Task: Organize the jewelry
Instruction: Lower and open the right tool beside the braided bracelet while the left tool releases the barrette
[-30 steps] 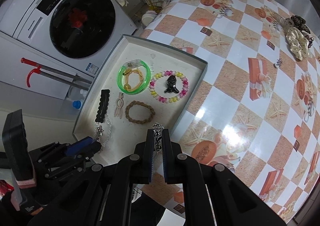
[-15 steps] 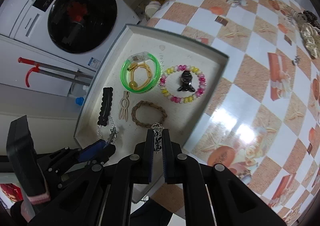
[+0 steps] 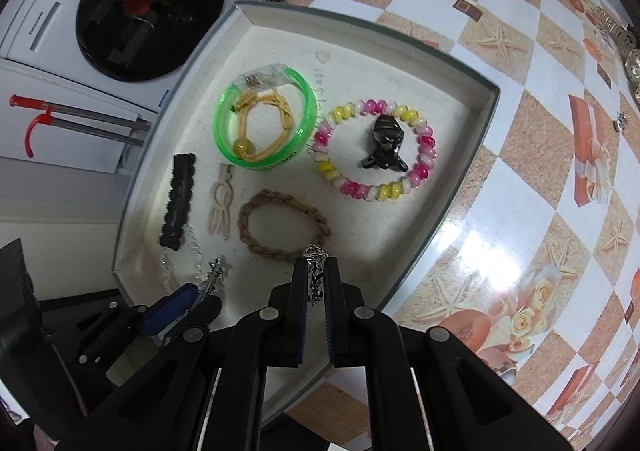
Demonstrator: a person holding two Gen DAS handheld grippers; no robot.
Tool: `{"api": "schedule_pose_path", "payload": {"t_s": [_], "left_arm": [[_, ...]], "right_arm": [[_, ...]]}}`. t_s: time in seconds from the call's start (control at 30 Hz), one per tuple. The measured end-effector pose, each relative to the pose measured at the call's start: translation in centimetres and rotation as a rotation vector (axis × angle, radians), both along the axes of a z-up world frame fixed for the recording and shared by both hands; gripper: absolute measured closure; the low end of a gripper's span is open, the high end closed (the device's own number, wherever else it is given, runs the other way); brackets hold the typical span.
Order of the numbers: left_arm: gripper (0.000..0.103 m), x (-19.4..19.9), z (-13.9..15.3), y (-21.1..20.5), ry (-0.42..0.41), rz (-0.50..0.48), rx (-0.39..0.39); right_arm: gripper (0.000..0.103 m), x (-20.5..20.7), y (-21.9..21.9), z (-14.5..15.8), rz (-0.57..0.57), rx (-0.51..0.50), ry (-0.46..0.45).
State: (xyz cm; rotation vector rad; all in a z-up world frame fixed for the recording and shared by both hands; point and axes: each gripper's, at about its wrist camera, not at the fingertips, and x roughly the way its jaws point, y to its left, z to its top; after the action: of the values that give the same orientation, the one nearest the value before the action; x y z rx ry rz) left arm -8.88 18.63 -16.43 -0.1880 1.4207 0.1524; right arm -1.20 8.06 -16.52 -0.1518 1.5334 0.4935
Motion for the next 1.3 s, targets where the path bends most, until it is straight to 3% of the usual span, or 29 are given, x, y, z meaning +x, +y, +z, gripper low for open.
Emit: {"api": "schedule_pose_path", "payload": {"t_s": [0.43,0.87,1.3], "left_arm": [[0.081,0.5,-0.6,-0.1,0.014,-0.018,0.005],[0.081,0.6,-0.6,-0.4,0.016,-0.022,0.016],[0.08,0.8,-0.3,-0.4,0.026,-0.028,0.03]], "right_arm": [[0.095,-0.4,-1.3,-1.4,-0.003,-0.03,0.015],[0.095,-0.4,0.4,-3.1,-0.002,-0.058,0.034],[0.094,-0.2,0.6,-3.0,-0.018,-0.034,0.043]]}}
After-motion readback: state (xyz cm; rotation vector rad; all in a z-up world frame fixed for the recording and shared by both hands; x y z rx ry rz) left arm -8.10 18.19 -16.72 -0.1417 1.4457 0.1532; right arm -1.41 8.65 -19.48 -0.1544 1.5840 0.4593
